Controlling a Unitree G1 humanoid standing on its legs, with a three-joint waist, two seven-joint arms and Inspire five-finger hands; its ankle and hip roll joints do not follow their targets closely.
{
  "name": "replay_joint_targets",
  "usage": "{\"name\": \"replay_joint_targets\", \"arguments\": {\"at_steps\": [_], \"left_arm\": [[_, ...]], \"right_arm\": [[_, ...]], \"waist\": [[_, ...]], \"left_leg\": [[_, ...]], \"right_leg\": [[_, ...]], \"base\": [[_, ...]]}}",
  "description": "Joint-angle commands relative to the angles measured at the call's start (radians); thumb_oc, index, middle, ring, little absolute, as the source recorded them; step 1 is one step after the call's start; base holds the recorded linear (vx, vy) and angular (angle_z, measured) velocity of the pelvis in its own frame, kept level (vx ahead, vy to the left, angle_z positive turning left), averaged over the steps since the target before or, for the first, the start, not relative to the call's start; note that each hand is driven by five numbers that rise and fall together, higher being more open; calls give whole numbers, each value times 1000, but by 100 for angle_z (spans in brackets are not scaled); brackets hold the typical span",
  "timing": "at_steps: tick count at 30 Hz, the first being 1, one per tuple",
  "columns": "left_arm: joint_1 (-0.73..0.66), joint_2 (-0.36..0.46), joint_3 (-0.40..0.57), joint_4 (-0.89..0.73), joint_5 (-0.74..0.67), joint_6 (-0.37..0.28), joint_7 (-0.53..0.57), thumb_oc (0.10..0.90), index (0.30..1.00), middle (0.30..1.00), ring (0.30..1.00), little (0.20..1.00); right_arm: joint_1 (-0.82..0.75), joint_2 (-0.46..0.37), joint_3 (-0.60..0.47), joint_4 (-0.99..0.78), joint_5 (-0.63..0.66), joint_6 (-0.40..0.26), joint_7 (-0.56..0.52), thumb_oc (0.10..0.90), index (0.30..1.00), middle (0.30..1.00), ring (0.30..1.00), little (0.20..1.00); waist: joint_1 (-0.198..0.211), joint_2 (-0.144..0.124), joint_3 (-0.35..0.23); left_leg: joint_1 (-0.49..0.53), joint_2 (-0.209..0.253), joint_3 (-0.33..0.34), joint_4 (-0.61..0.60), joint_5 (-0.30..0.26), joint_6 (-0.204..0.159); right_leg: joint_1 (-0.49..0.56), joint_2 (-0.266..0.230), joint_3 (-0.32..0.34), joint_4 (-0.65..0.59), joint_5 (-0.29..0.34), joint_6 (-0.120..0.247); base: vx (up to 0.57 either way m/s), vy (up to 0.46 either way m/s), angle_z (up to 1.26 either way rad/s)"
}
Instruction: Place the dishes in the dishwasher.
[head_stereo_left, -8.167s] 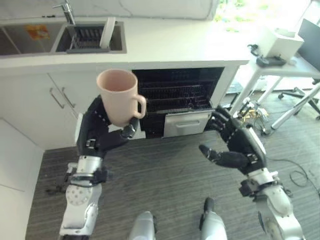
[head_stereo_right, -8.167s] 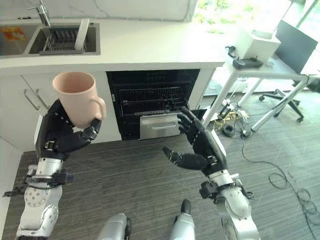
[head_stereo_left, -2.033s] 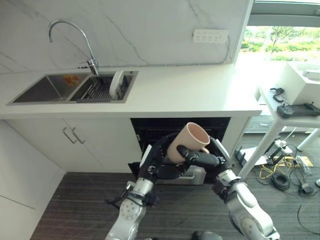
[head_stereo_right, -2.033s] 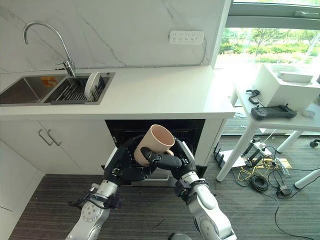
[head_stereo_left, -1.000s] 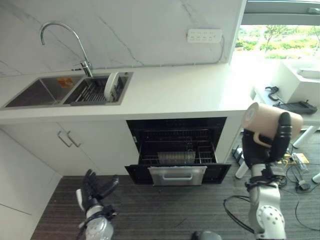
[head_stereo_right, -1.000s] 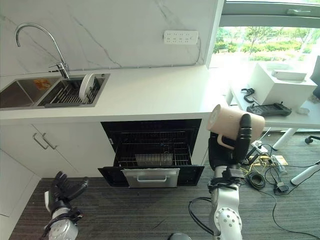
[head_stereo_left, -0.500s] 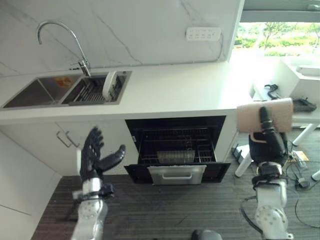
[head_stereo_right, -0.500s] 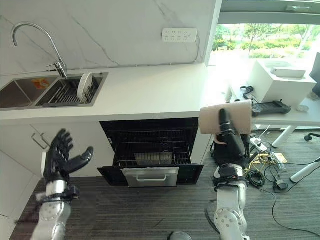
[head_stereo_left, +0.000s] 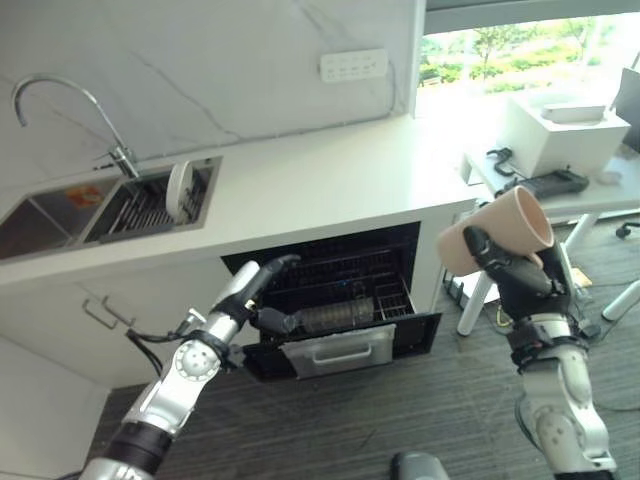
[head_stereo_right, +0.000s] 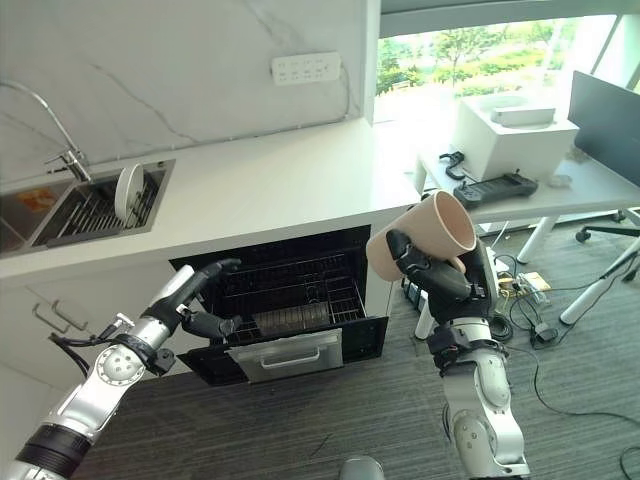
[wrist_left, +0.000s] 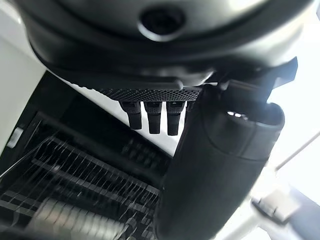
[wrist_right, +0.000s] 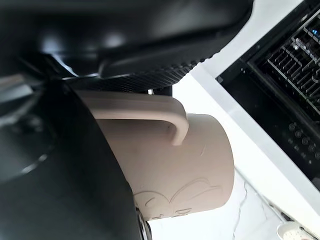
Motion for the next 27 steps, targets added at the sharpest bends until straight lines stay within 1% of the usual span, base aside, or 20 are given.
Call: {"name": "replay_joint_targets", "arguments": {"at_steps": [1, 5, 6, 8, 11, 12, 14, 23, 25, 27], "left_arm": [[-96, 84, 19, -21, 25, 8, -42, 800, 900, 900, 900, 900], [-136, 82, -25, 100, 6, 16, -56, 800, 900, 900, 900, 900], [-152, 79, -36, 172, -6, 10, -65, 800, 900, 900, 900, 900], [-160, 76, -39, 226, -15, 11, -74, 800, 900, 900, 900, 900], [-171, 56, -50, 295, -24, 35, -82, 800, 900, 900, 900, 900], [-174, 45, -47, 336, -18, 24, -78, 800, 900, 900, 900, 900], [-183, 26, -41, 395, -18, 25, -69, 800, 900, 900, 900, 900], [-202, -23, -5, 585, -42, -21, -4, 800, 900, 900, 900, 900], [-204, -42, -3, 624, -41, -21, -15, 800, 900, 900, 900, 900], [-206, -60, -17, 658, -42, -1, -71, 800, 900, 900, 900, 900]], "right_arm": [[-134, -30, -49, -81, 7, -60, 52, 400, 300, 300, 300, 300], [-142, -49, -47, -76, 10, -45, 70, 400, 300, 300, 300, 300], [-143, -58, -48, -80, 11, -33, 77, 400, 300, 300, 300, 300], [-141, -63, -51, -87, 12, -22, 82, 400, 300, 300, 300, 300], [-138, -70, -51, -96, 11, -3, 83, 400, 300, 300, 300, 300], [-139, -75, -54, -98, 15, 6, 83, 400, 300, 300, 300, 300], [-141, -80, -57, -103, 12, 22, 84, 400, 300, 300, 300, 300], [-124, -97, -76, -129, 0, 74, 96, 400, 300, 300, 300, 300], [-119, -98, -82, -131, -2, 84, 105, 400, 300, 300, 300, 300], [-121, -107, -83, -137, -1, 98, 111, 400, 300, 300, 300, 300]], "waist": [[-7, -19, -25], [-32, -5, -27], [-45, 1, -30], [-54, 6, -33], [-69, 12, -30], [-75, 14, -29], [-85, 16, -31], [-117, 16, -36], [-125, 13, -37], [-134, 12, -36]], "left_leg": [[-10, 59, -60, 116, -188, -11], [-5, 60, -43, 116, -190, -11], [-1, 61, -29, 116, -192, -11], [3, 61, -19, 116, -193, -10], [16, 60, -7, 116, -203, -10], [20, 60, -3, 116, -203, -9], [23, 59, 5, 116, -206, -8], [29, 59, 36, 116, -208, -8], [30, 59, 42, 116, -210, -7], [30, 60, 49, 116, -211, -5]], "right_leg": [[111, -51, 6, -84, -52, 127], [104, -46, 25, -84, -50, 130], [100, -44, 38, -84, -49, 132], [98, -43, 45, -84, -49, 133], [105, -41, 51, -84, -54, 137], [105, -40, 53, -84, -53, 137], [103, -39, 59, -84, -53, 137], [94, -35, 78, -84, -49, 141], [90, -33, 82, -84, -48, 142], [85, -31, 86, -84, -46, 143]], "base": [[6, 44, -14], [15, 44, -12], [35, 49, -24], [33, 37, -22], [44, 32, -15], [57, 38, -7], [37, 28, -12], [45, 18, -7], [32, 15, -9], [23, 26, -12]]}}
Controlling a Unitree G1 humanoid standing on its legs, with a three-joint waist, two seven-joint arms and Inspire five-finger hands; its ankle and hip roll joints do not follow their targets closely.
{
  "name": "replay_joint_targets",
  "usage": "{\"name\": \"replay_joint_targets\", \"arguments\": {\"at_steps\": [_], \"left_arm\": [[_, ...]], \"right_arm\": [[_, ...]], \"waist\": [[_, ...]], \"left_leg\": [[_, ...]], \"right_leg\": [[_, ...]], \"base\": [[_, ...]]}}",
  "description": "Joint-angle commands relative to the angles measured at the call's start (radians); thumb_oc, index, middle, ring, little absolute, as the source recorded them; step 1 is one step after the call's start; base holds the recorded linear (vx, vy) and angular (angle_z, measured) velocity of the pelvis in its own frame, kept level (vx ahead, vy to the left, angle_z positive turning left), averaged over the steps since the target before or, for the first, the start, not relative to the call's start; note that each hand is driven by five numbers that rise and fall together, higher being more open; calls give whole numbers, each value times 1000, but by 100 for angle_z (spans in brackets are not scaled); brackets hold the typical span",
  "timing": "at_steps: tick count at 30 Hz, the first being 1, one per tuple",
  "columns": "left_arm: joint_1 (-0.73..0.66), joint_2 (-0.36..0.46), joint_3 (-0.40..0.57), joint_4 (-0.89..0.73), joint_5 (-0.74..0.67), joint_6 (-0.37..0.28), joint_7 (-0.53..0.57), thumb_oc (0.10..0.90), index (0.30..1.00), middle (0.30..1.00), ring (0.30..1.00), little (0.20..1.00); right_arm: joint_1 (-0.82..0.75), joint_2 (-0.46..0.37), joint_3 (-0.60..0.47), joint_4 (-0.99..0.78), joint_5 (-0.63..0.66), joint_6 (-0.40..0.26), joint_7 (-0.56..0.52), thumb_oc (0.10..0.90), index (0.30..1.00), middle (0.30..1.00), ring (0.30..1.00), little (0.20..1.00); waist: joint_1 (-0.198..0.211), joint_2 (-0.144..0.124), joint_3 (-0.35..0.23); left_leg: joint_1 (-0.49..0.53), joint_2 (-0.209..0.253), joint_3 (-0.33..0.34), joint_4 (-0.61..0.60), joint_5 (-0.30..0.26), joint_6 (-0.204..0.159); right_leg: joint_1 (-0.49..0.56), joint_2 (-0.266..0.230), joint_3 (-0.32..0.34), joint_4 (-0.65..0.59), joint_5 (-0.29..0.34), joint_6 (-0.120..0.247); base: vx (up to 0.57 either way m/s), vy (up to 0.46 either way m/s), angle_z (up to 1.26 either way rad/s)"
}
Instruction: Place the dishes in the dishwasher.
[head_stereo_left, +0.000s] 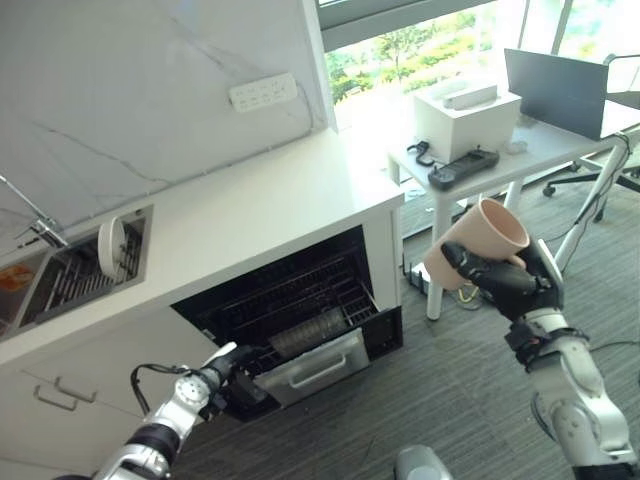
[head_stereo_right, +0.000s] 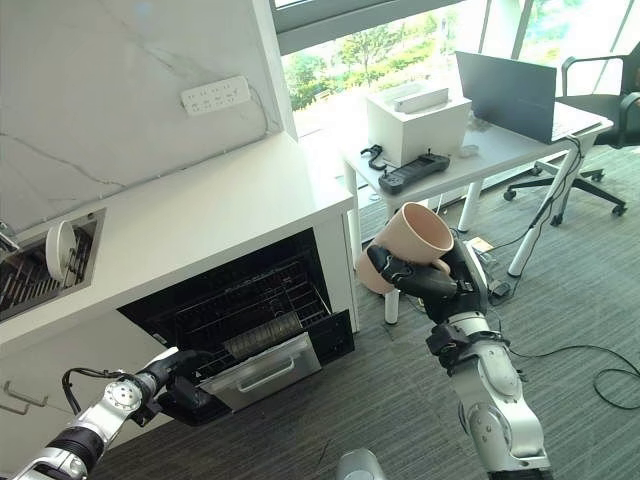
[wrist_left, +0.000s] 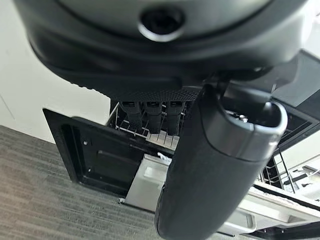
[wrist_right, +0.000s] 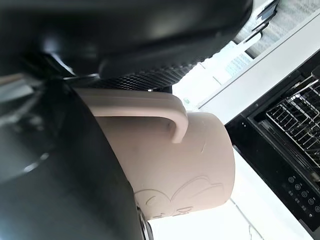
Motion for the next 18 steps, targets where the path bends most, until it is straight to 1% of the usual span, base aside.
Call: {"name": "replay_joint_targets", "arguments": {"at_steps": [1, 2, 3, 4, 6, 7, 9, 11, 13, 15, 18], "left_arm": [[-101, 39, 52, 3, -53, -19, -42, 800, 900, 900, 900, 900], [-97, 27, 40, 18, -62, -11, -78, 800, 900, 900, 900, 900], [-92, 6, 23, 37, -69, 19, -158, 800, 900, 900, 900, 900], [-82, -19, 2, 51, -54, 30, -209, 800, 900, 900, 900, 900], [-77, -35, -23, 63, -73, 41, -248, 800, 900, 900, 900, 900], [-77, -45, -33, 72, -77, 60, -289, 800, 900, 900, 900, 900], [-69, -65, -55, 81, -75, 76, -337, 800, 900, 900, 900, 900], [-64, -89, -83, 87, -74, 110, -410, 800, 900, 900, 900, 900], [-60, -98, -97, 86, -76, 125, -462, 800, 900, 900, 900, 900], [-48, -104, -97, 63, -119, 150, -495, 800, 900, 900, 900, 900], [-37, -97, -97, 43, -74, 155, -579, 800, 900, 900, 900, 900]], "right_arm": [[-107, -14, -70, -141, 3, -55, 63, 400, 300, 300, 300, 300], [-110, -20, -68, -144, 6, -48, 63, 400, 300, 300, 300, 300], [-114, -30, -66, -144, 12, -41, 66, 400, 300, 300, 300, 300], [-118, -29, -63, -144, 12, -31, 72, 400, 300, 300, 300, 300], [-126, -31, -59, -140, 13, -23, 77, 400, 300, 300, 300, 300], [-128, -34, -57, -141, 15, -19, 77, 400, 300, 300, 300, 300], [-132, -32, -56, -140, 16, -11, 84, 400, 300, 300, 300, 300], [-143, -33, -50, -139, 17, -1, 89, 400, 300, 300, 300, 300], [-151, -34, -43, -139, 14, 3, 91, 400, 300, 300, 300, 300], [-156, -37, -37, -138, 4, 7, 95, 400, 300, 300, 300, 300], [-157, -40, -38, -141, 3, 17, 91, 400, 300, 300, 300, 300]], "waist": [[-3, -29, -35], [-7, -30, -35], [-13, -30, -34], [-20, -30, -33], [-26, -30, -34], [-29, -31, -34], [-33, -31, -33], [-36, -30, -31], [-36, -28, -30], [-34, -24, -28], [-24, -20, -26]], "left_leg": [[-71, 58, -53, 182, -211, 3], [-70, 58, -50, 182, -211, 4], [-68, 58, -46, 182, -213, 6], [-66, 57, -42, 182, -215, 8], [-62, 57, -37, 182, -217, 11], [-61, 57, -35, 182, -219, 12], [-59, 57, -32, 182, -220, 15], [-58, 55, -32, 182, -221, 18], [-58, 53, -33, 182, -222, 20], [-58, 50, -35, 182, -223, 22], [-60, 48, -40, 182, -222, 23]], "right_leg": [[64, -68, -2, -73, -47, 140], [62, -66, 2, -73, -47, 140], [61, -65, 6, -73, -47, 140], [61, -61, 11, -73, -47, 140], [61, -59, 16, -73, -47, 141], [61, -58, 19, -73, -48, 141], [61, -56, 23, -73, -48, 141], [61, -54, 26, -73, -47, 141], [60, -54, 27, -73, -46, 141], [61, -54, 28, -73, -46, 141], [63, -59, 21, -73, -47, 140]], "base": [[22, 37, -13], [25, 41, -11], [30, 40, -9], [33, 37, -7], [26, 22, -17], [20, 12, -25], [18, 9, -12], [0, 0, 0], [0, 0, 0], [0, 0, 0], [0, 0, 0]]}}
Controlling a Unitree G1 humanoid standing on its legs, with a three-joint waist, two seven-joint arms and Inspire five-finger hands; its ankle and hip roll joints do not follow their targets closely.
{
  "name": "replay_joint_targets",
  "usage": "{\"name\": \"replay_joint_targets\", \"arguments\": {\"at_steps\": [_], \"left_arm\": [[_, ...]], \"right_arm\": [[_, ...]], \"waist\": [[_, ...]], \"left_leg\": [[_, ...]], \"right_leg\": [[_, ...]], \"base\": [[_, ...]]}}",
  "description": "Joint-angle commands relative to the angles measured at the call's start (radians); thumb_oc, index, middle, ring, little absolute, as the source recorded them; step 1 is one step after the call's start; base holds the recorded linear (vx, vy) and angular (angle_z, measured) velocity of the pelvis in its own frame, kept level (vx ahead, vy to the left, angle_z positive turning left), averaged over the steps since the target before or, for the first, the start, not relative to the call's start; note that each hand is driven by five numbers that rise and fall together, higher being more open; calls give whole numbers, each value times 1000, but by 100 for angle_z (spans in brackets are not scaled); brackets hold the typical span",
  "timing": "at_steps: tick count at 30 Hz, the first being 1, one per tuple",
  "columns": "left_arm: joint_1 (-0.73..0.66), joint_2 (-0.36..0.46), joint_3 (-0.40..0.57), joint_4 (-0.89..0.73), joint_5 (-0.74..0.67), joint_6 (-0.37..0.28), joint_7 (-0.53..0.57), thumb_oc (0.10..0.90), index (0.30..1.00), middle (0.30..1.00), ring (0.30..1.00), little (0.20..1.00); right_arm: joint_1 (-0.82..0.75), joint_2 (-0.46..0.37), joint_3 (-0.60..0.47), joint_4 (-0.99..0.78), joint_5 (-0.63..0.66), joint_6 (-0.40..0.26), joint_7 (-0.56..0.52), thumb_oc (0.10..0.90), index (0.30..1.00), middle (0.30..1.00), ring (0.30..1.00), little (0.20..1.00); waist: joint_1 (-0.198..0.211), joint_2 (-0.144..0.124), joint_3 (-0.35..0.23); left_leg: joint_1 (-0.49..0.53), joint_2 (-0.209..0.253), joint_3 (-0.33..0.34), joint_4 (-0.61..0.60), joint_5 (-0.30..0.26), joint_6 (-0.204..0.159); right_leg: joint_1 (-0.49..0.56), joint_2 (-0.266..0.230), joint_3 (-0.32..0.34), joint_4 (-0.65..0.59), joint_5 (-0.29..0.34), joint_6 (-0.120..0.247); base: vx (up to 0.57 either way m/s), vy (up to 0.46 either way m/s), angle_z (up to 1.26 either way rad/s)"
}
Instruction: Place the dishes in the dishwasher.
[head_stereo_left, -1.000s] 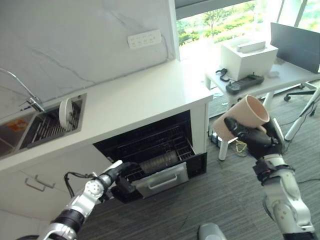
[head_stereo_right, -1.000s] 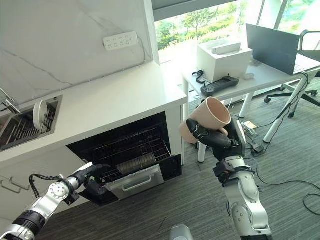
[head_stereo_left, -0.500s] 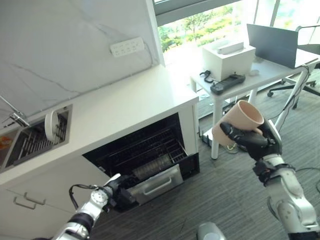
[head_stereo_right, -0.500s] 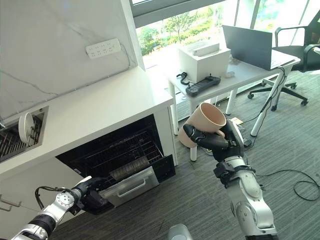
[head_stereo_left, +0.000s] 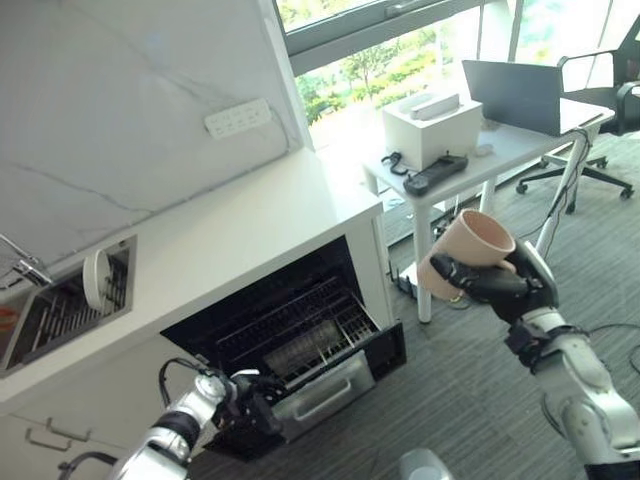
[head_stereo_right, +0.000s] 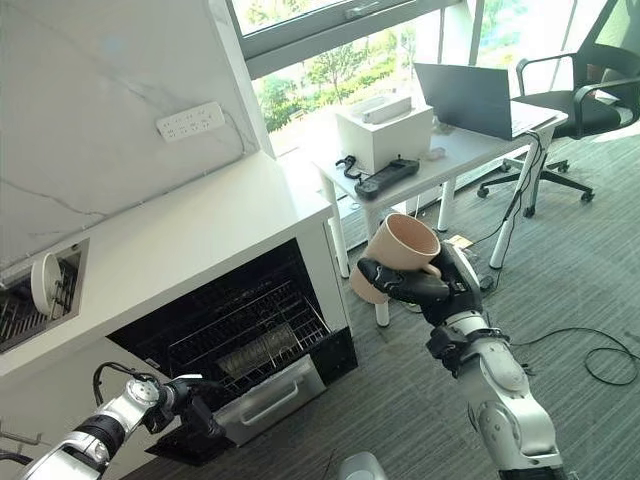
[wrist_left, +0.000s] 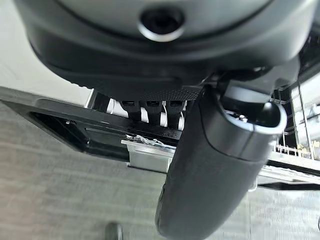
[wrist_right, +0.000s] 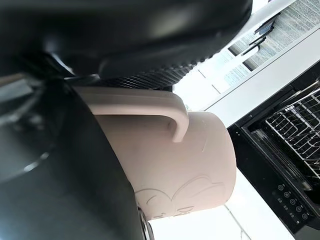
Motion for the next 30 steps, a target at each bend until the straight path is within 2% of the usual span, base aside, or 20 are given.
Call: {"name": "replay_joint_targets", "arguments": {"at_steps": [1, 2, 6, 8, 13, 14, 17, 18, 20, 22, 27, 30], "left_arm": [[53, -48, -10, -39, -56, 9, -253, 800, 900, 900, 900, 900], [68, -44, -42, -59, -12, 16, -321, 800, 900, 900, 900, 900], [86, -32, -70, -98, 32, 10, -355, 800, 900, 900, 900, 900], [89, -28, -66, -113, 28, 12, -337, 800, 900, 900, 900, 900], [83, 12, -11, -209, -79, -30, -85, 800, 900, 900, 900, 900], [78, 26, 34, -268, -133, -39, 17, 800, 900, 900, 900, 900], [111, 74, 193, -475, -286, -63, 186, 800, 900, 900, 900, 900], [123, 76, 217, -504, -287, -87, 223, 800, 900, 900, 900, 900], [138, 101, 254, -554, -251, -188, 360, 800, 900, 900, 900, 900], [139, 110, 290, -613, -252, -211, 425, 800, 900, 900, 900, 900], [144, 104, 364, -775, -296, -221, 502, 800, 900, 900, 900, 900], [153, 101, 418, -886, -332, -206, 562, 800, 900, 900, 900, 900]], "right_arm": [[-156, 17, -42, -127, 6, -67, 46, 400, 300, 300, 300, 300], [-165, 16, -33, -121, -1, -67, 44, 400, 300, 300, 300, 300], [-176, 17, -15, -106, -16, -71, 43, 400, 300, 300, 300, 300], [-174, 20, -16, -103, -20, -72, 46, 400, 300, 300, 300, 300], [-155, 21, -23, -100, -26, -81, 49, 400, 300, 300, 300, 300], [-139, 23, -32, -105, -17, -79, 50, 400, 300, 300, 300, 300], [-96, 44, -77, -102, -53, -97, 87, 400, 300, 300, 300, 300], [-96, 44, -82, -97, -59, -104, 85, 400, 300, 300, 300, 300], [-103, 33, -85, -82, -76, -125, 87, 400, 300, 300, 300, 300], [-111, 23, -83, -77, -93, -112, 88, 400, 300, 300, 300, 300], [-139, 11, -84, -41, -150, -108, 49, 400, 300, 300, 300, 300], [-150, 10, -98, -31, -179, -101, 23, 400, 300, 300, 300, 300]], "waist": [[8, -48, -3], [10, -44, 1], [20, -37, 1], [23, -35, 1], [40, -38, 2], [53, -41, 2], [102, -57, 9], [113, -62, 10], [139, -78, 12], [158, -91, 10], [203, -122, 13], [229, -139, 21]], "left_leg": [[-93, 54, -80, 200, -210, 15], [-95, 51, -87, 200, -208, 16], [-99, 45, -99, 200, -209, 15], [-100, 44, -102, 200, -208, 15], [-106, 42, -114, 200, -203, 12], [-109, 42, -121, 200, -201, 11], [-123, 44, -149, 200, -191, 7], [-125, 44, -156, 200, -190, 7], [-132, 44, -172, 200, -183, 3], [-144, 44, -183, 200, -174, 2], [-161, 48, -213, 200, -164, -3], [-170, 48, -233, 200, -160, -6]], "right_leg": [[44, -70, -15, -46, -64, 131], [45, -70, -16, -46, -63, 131], [47, -75, -22, -46, -65, 131], [48, -76, -24, -46, -65, 131], [52, -82, -39, -46, -65, 130], [54, -85, -48, -46, -66, 130], [63, -95, -81, -46, -67, 124], [66, -96, -89, -46, -69, 122], [74, -101, -107, -46, -72, 118], [71, -102, -119, -46, -69, 113], [81, -109, -153, -46, -74, 108], [86, -109, -165, -46, -75, 107]], "base": [[-3, 14, 4], [-2, 15, 5], [0, 4, 1], [0, 8, 2], [-2, -1, 5], [-15, -24, 22], [-43, -53, 22], [-28, -49, 46], [-29, -63, 44], [-30, -62, 27], [18, -78, 26], [53, -75, 24]]}}
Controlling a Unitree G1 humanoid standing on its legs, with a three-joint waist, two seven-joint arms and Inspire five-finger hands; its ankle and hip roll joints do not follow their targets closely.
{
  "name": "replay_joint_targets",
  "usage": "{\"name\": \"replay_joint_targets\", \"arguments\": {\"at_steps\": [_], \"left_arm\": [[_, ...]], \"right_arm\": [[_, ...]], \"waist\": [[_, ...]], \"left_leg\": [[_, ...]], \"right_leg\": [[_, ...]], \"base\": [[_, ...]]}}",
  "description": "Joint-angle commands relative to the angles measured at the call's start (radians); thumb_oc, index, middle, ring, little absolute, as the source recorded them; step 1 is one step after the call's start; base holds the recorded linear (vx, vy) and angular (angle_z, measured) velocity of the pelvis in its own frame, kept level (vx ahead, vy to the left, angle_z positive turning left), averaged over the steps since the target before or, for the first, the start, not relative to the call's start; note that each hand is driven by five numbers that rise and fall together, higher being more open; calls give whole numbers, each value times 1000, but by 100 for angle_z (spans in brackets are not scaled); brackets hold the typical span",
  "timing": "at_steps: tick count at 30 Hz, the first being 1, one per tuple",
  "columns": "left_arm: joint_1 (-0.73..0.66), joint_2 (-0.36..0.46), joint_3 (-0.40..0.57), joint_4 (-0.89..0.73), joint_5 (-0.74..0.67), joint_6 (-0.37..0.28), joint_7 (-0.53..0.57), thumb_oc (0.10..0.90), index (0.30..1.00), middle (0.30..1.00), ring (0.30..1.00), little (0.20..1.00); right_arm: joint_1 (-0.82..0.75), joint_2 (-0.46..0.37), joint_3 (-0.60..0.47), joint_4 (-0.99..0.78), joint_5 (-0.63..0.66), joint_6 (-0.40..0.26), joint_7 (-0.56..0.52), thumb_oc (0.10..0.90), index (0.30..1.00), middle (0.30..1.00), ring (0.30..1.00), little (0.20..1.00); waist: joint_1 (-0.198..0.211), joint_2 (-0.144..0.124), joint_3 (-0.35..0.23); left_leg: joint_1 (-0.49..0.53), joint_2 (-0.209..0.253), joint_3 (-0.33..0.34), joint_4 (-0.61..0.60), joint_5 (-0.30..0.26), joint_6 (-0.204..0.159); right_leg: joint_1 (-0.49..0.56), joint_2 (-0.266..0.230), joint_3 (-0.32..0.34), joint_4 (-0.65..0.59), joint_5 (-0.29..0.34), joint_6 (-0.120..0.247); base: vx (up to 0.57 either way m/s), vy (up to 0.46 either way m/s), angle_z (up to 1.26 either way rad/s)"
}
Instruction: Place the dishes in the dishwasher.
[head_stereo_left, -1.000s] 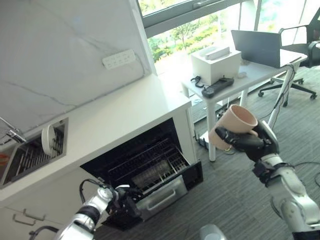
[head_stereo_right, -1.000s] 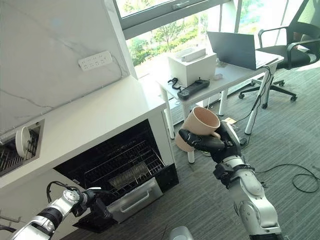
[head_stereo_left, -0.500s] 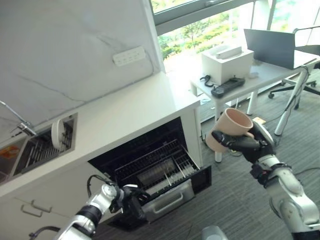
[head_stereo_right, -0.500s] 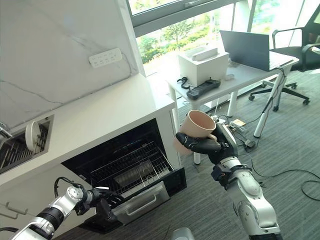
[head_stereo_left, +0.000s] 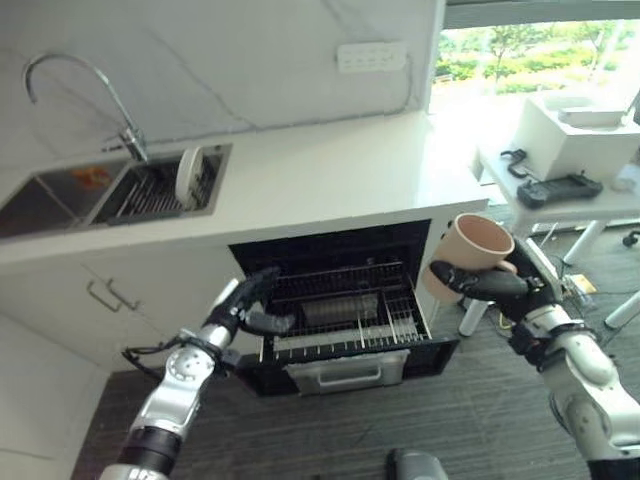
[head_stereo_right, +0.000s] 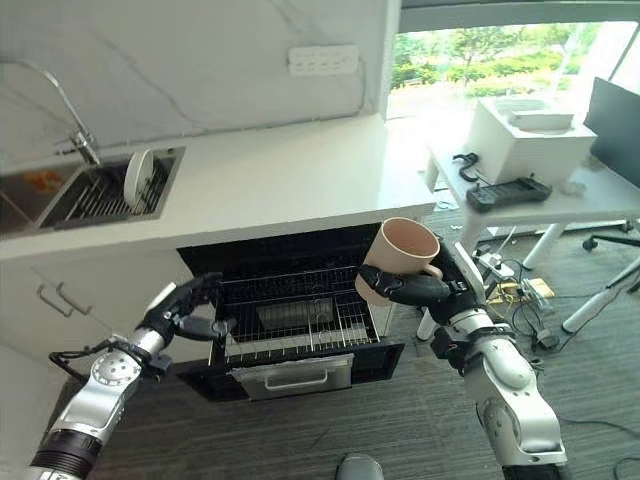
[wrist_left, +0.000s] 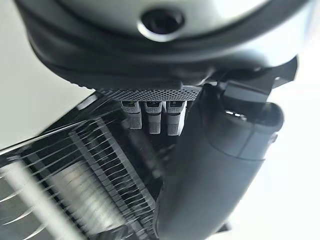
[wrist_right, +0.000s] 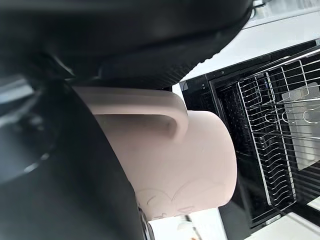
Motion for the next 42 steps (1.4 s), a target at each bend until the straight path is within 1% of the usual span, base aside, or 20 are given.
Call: {"name": "replay_joint_targets", "arguments": {"at_steps": [1, 3, 5, 7, 8, 9, 11, 14, 15, 17, 23, 28, 29, 31, 35, 37, 39, 40, 41, 42], "left_arm": [[-56, 43, 113, -143, -101, -87, 91, 800, 900, 900, 900, 900], [-44, 21, 116, -216, -151, -41, 59, 800, 900, 900, 900, 900], [-55, 7, 99, -241, -210, -4, 44, 800, 900, 900, 900, 900], [-75, 11, 84, -238, -247, 3, 44, 800, 900, 900, 900, 900], [-95, 20, 75, -237, -271, 5, 43, 800, 900, 900, 900, 900], [-138, 42, 60, -240, -301, 8, 46, 800, 900, 900, 900, 900], [-191, 59, 48, -239, -332, 18, 52, 800, 900, 900, 900, 900], [-248, 62, 25, -229, -354, 48, 61, 800, 900, 900, 900, 900], [-255, 61, 20, -223, -367, 55, 66, 800, 900, 900, 900, 900], [-267, 62, 11, -222, -380, 62, 73, 800, 900, 900, 900, 900], [-296, 68, 10, -232, -407, 72, 62, 800, 900, 900, 900, 900], [-314, 65, -1, -221, -420, 74, 73, 800, 900, 900, 900, 900], [-325, 68, -15, -212, -412, 84, 81, 800, 900, 900, 900, 900], [-338, 79, -28, -190, -416, 88, 79, 800, 900, 900, 900, 900], [-366, 83, -56, -142, -426, 104, 81, 800, 900, 900, 900, 900], [-387, 90, -79, -105, -367, 116, 90, 800, 900, 900, 900, 900], [-415, 125, -113, -57, -248, 134, 86, 800, 900, 900, 900, 900], [-421, 139, -122, -46, -205, 133, 88, 800, 900, 900, 900, 900], [-452, 176, -145, -15, -134, 122, 99, 800, 900, 900, 900, 900], [-473, 194, -158, 5, -127, 125, 96, 800, 900, 900, 900, 900]], "right_arm": [[-134, 12, -67, -50, -31, -111, -33, 400, 300, 300, 300, 300], [-146, 20, -53, -40, -56, -102, -78, 400, 300, 300, 300, 300], [-169, 27, -31, -28, -75, -121, -110, 400, 300, 300, 300, 300], [-195, 25, -12, -22, -85, -127, -130, 400, 300, 300, 300, 300], [-223, 22, 1, -18, -92, -130, -145, 400, 300, 300, 300, 300], [-281, 13, 23, -8, -107, -132, -174, 400, 300, 300, 300, 300], [-351, 8, 45, 10, -126, -133, -196, 400, 300, 300, 300, 300], [-414, 17, 79, 46, -165, -142, -209, 400, 300, 300, 300, 300], [-424, 13, 88, 53, -177, -140, -208, 400, 300, 300, 300, 300], [-442, 2, 104, 60, -187, -140, -220, 400, 300, 300, 300, 300], [-525, -36, 122, 98, -206, -133, -249, 400, 300, 300, 300, 300], [-562, -53, 141, 140, -227, -107, -238, 400, 300, 300, 300, 300], [-591, -84, 156, 166, -226, -82, -238, 400, 300, 300, 300, 300], [-623, -111, 166, 195, -219, -61, -238, 400, 300, 300, 300, 300], [-676, -148, 181, 260, -191, -33, -235, 400, 300, 300, 300, 300], [-713, -171, 199, 306, -176, -14, -241, 400, 300, 300, 300, 300], [-748, -200, 218, 349, -149, 7, -236, 400, 300, 300, 300, 300], [-756, -206, 222, 353, -144, 16, -237, 400, 300, 300, 300, 300], [-780, -220, 234, 384, -129, 25, -229, 400, 300, 300, 300, 300], [-794, -225, 242, 401, -121, 28, -226, 400, 300, 300, 300, 300]], "waist": [[-11, -7, -31], [10, -15, -1], [24, -19, 34], [29, -21, 62], [31, -20, 87], [33, -19, 135], [35, -18, 182], [38, -17, 226], [37, -16, 235], [37, -15, 244], [41, 4, 257], [40, 9, 262], [39, 8, 263], [40, 7, 262], [43, 4, 262], [45, 2, 264], [46, 1, 266], [45, 1, 266], [45, 2, 265], [45, 2, 266]], "left_leg": [[-32, 45, -72, 102, -161, -12], [-56, 47, -89, 102, -148, -16], [-97, 47, -102, 102, -135, -17], [-131, 48, -108, 102, -123, -18], [-156, 47, -111, 102, -115, -19], [-204, 46, -117, 102, -97, -21], [-253, 47, -121, 102, -79, -22], [-291, 50, -127, 102, -67, -26], [-288, 49, -130, 102, -74, -28], [-294, 50, -128, 102, -65, -30], [-291, 54, -120, 102, -66, -45], [-282, 59, -113, 102, -67, -48], [-280, 60, -111, 102, -68, -49], [-281, 62, -109, 102, -67, -49], [-280, 65, -107, 102, -69, -51], [-281, 65, -107, 102, -71, -51], [-282, 65, -108, 102, -70, -51], [-282, 66, -109, 102, -71, -51], [-283, 66, -108, 102, -71, -52], [-282, 67, -108, 102, -71, -53]], "right_leg": [[107, -47, -14, -86, -59, 113], [96, -47, -22, -86, -54, 113], [64, -45, -18, -86, -45, 114], [32, -41, -9, -86, -37, 114], [8, -38, -3, -86, -31, 113], [-34, -33, 11, -86, -20, 109], [-78, -29, 18, -86, -8, 105], [-116, -31, 14, -86, 4, 103], [-114, -32, 10, -86, -1, 105], [-122, -37, 5, -86, 7, 105], [-120, -49, -25, -86, 2, 103], [-115, -48, -34, -86, -2, 99], [-116, -48, -32, -86, -2, 98], [-119, -48, -30, -86, -2, 98], [-120, -46, -31, -86, -1, 100], [-123, -46, -31, -86, 0, 102], [-125, -46, -28, -86, 1, 104], [-125, -46, -26, -86, 1, 104], [-127, -47, -25, -86, 1, 106], [-127, -47, -24, -86, 1, 107]], "base": [[65, -97, 22], [12, -129, 17], [-131, -130, 13], [-234, -78, 17], [-442, -72, 10], [-464, -79, 0], [-355, -77, -2], [-153, -70, 2], [-85, -54, 3], [-65, -26, 3], [-44, -4, -1], [0, 0, 0], [0, 0, 0], [0, 0, 0], [0, 0, 0], [0, 0, 0], [0, 0, 0], [0, 0, 0], [0, 0, 0], [0, 0, 0]]}}
